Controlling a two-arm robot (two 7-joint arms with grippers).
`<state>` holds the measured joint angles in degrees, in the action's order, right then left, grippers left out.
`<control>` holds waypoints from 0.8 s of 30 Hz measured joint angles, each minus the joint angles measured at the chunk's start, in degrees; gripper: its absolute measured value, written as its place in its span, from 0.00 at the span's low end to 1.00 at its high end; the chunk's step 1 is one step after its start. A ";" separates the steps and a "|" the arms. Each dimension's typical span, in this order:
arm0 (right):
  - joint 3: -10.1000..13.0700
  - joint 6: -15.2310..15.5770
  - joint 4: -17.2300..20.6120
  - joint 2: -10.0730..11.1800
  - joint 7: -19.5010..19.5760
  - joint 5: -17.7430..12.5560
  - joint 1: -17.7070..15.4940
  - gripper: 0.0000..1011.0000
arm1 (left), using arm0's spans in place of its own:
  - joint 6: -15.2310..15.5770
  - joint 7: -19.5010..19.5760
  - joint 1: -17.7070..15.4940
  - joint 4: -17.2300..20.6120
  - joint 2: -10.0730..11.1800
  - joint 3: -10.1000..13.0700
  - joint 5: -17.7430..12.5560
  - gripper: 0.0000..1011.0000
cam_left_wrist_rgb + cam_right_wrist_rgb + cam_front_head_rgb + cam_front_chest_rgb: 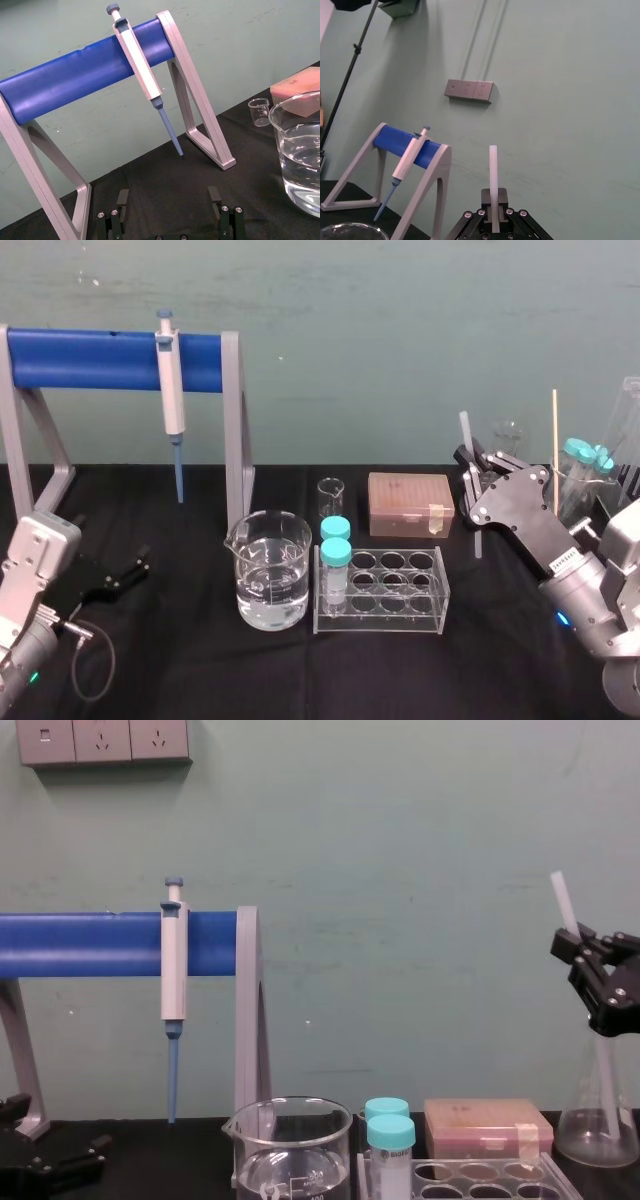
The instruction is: Pick up the stirring rod with one hand, then place it down.
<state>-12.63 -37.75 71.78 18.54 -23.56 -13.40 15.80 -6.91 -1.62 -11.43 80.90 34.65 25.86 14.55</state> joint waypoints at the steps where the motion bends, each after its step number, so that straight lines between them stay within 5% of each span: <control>1: 0.16 -0.01 -0.06 -0.10 -0.05 -0.10 -0.10 0.07 | 0.00 0.00 0.00 0.00 0.00 0.00 0.00 0.99; 24: 1.10 0.26 -0.18 -0.69 -0.39 -0.51 -0.68 0.07 | 0.00 0.00 0.00 0.00 0.00 0.00 0.00 0.99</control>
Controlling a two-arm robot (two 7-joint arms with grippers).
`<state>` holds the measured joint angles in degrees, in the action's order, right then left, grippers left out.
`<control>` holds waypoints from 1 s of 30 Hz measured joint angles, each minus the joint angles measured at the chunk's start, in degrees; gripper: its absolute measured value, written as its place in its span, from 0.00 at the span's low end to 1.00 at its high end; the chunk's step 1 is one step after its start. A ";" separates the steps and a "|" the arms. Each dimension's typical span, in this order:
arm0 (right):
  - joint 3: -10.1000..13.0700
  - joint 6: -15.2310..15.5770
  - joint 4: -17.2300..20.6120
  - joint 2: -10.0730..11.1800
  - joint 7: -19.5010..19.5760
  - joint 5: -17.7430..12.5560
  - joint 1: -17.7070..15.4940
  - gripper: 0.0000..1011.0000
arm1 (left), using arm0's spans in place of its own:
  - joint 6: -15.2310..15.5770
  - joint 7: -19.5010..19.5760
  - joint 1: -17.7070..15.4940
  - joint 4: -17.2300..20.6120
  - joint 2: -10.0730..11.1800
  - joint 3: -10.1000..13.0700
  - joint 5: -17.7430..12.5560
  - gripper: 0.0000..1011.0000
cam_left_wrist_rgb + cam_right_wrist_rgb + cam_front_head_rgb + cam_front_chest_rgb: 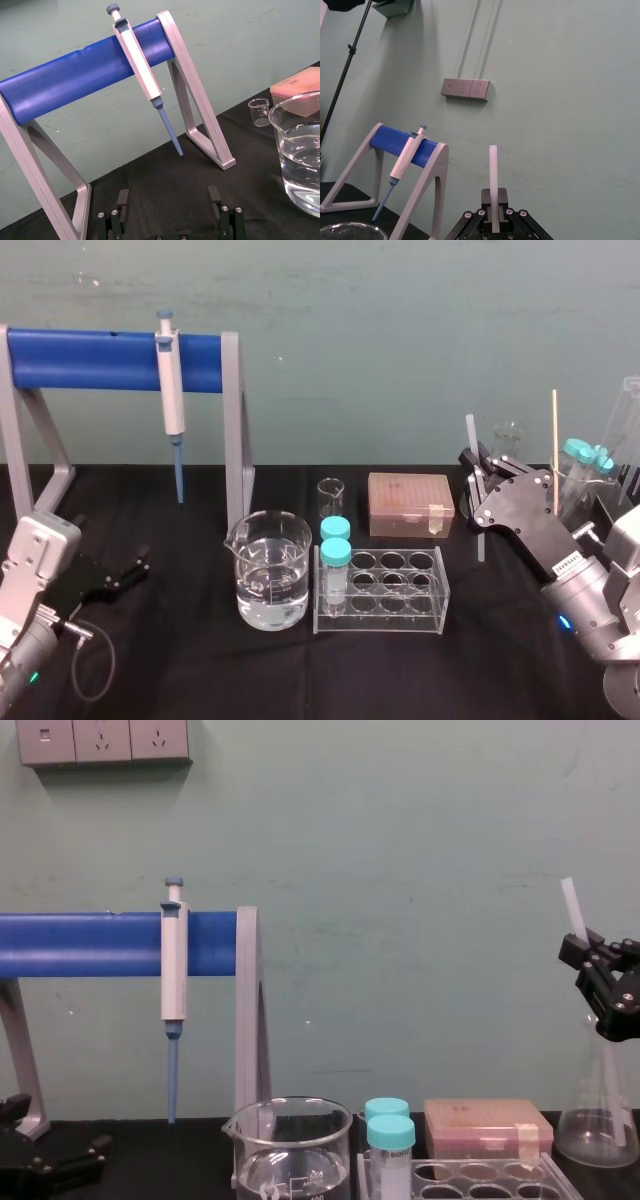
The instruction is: Pick up the stirring rod with one hand, then place it down.
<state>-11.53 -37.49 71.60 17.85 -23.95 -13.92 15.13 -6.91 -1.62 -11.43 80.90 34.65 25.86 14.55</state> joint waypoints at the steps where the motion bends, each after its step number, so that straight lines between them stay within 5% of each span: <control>1: -0.01 0.00 0.00 0.00 0.00 0.01 0.00 0.07 | 0.00 0.00 0.00 0.00 0.00 0.00 0.00 0.99; 30: -0.10 -0.09 0.00 0.05 0.02 0.13 0.06 0.07 | 0.00 0.00 0.00 0.00 0.00 0.00 0.00 0.99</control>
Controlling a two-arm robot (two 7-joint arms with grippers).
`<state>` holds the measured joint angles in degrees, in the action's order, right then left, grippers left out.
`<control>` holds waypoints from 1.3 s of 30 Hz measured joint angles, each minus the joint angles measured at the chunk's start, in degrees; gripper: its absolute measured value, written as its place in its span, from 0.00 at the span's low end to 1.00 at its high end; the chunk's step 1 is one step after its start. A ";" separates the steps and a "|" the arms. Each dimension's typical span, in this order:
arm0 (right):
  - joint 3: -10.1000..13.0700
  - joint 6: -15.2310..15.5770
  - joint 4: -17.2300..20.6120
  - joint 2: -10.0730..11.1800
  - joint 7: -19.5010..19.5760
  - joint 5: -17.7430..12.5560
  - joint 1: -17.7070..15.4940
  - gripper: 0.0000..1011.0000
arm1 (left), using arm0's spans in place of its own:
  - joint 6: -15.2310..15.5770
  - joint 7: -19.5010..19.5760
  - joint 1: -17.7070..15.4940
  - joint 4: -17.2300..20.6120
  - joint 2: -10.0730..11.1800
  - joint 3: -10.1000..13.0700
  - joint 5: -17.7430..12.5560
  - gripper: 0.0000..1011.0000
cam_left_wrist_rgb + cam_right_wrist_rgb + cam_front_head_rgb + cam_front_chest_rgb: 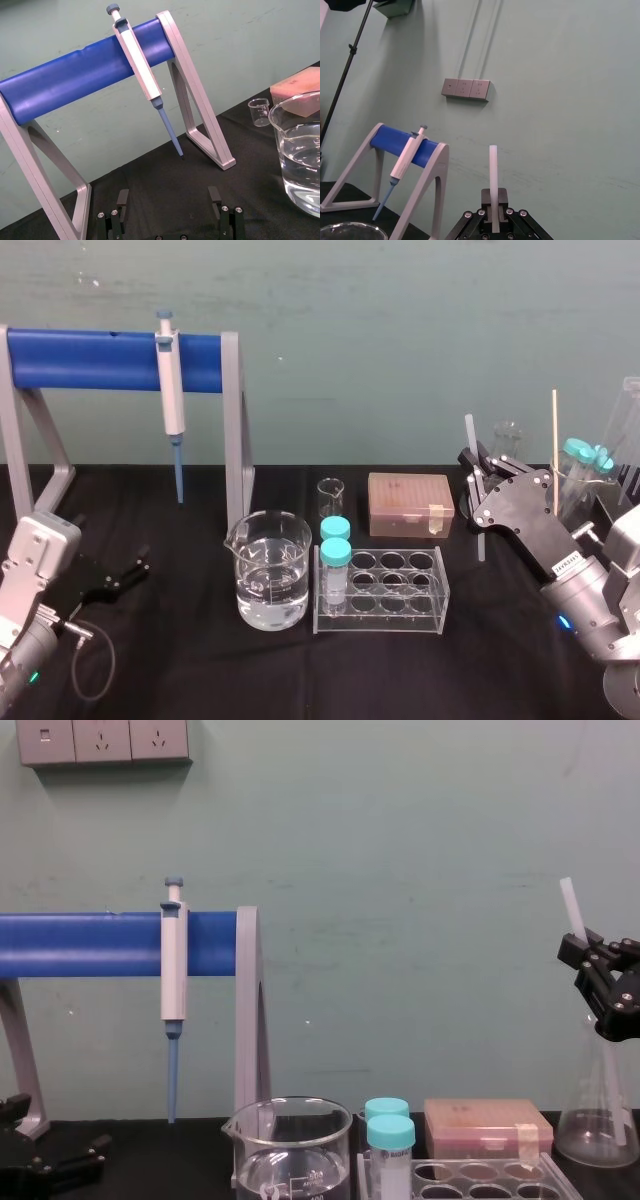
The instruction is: Pick up the stirring rod with one hand, then place it down.
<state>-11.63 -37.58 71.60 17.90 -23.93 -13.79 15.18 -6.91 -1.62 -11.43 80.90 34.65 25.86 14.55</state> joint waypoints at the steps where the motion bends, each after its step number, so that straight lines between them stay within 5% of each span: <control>1: 0.00 -0.01 0.00 0.00 0.00 0.00 0.00 0.07 | 0.00 0.00 0.00 0.00 0.00 0.00 0.00 0.99; 39: 0.00 -0.01 0.00 0.00 0.00 0.00 0.00 0.07 | 0.00 0.00 0.00 0.00 0.00 0.00 0.00 0.99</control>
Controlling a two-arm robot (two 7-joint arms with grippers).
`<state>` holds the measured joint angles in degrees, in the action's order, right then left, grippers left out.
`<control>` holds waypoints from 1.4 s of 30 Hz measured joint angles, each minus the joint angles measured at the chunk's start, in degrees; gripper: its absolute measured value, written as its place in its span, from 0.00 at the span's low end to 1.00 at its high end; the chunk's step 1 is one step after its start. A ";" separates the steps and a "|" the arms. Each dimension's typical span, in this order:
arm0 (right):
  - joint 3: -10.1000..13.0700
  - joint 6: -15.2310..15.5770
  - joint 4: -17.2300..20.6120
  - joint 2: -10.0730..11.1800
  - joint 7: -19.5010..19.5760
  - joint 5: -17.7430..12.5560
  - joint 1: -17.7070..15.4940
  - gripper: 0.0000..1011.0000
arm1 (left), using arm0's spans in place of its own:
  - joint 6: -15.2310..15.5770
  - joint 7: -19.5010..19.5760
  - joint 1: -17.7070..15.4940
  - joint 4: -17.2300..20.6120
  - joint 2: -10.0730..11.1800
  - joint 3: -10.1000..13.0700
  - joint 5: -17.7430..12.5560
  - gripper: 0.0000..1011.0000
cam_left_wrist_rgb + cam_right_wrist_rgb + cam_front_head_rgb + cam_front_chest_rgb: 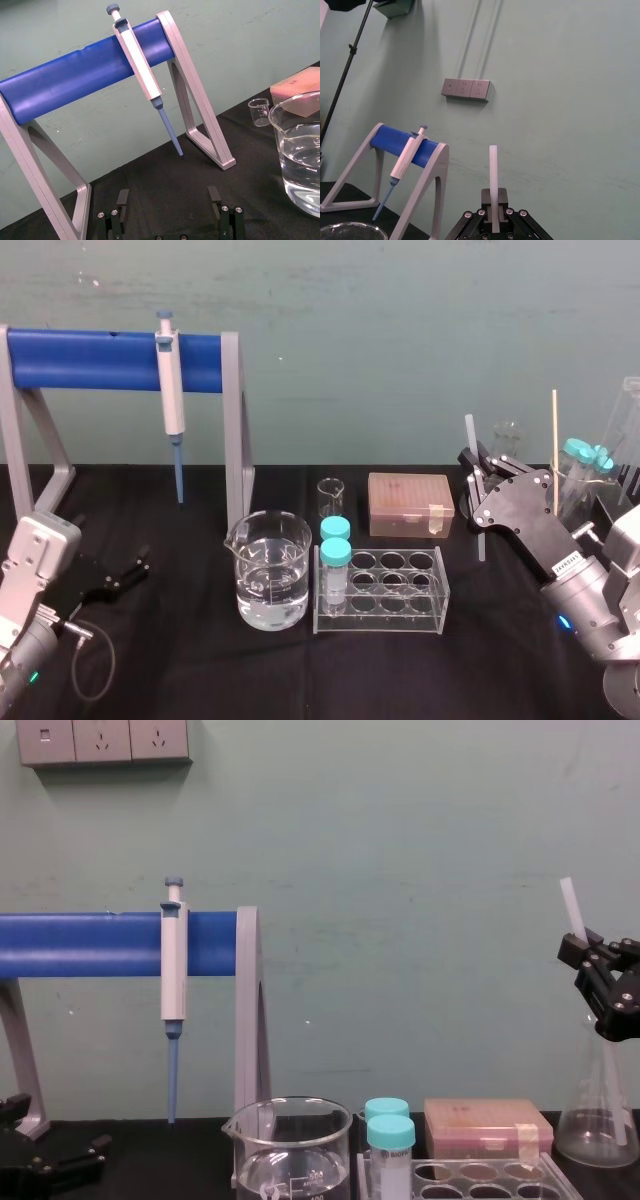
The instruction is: Pick up the stirring rod with one hand, then place it down.
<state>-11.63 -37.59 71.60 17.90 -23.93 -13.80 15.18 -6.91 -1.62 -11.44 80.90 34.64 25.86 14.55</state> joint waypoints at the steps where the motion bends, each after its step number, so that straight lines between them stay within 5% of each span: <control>1: 0.00 0.00 0.00 0.00 0.00 0.00 0.00 0.07 | 0.00 0.00 0.00 0.00 0.00 0.00 0.00 0.99; 20: 0.01 0.00 -0.01 -0.01 -0.03 0.00 0.00 0.07 | 0.00 0.00 0.01 0.00 0.00 0.00 0.00 0.99; 42: -2.00 -1.86 -6.04 -1.89 -13.55 -8.21 4.01 0.07 | 0.00 0.00 0.01 0.00 0.00 0.00 0.00 0.99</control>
<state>-13.63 -39.45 65.56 16.01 -37.48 -22.01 19.19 -6.91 -1.62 -11.43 80.90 34.65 25.86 14.55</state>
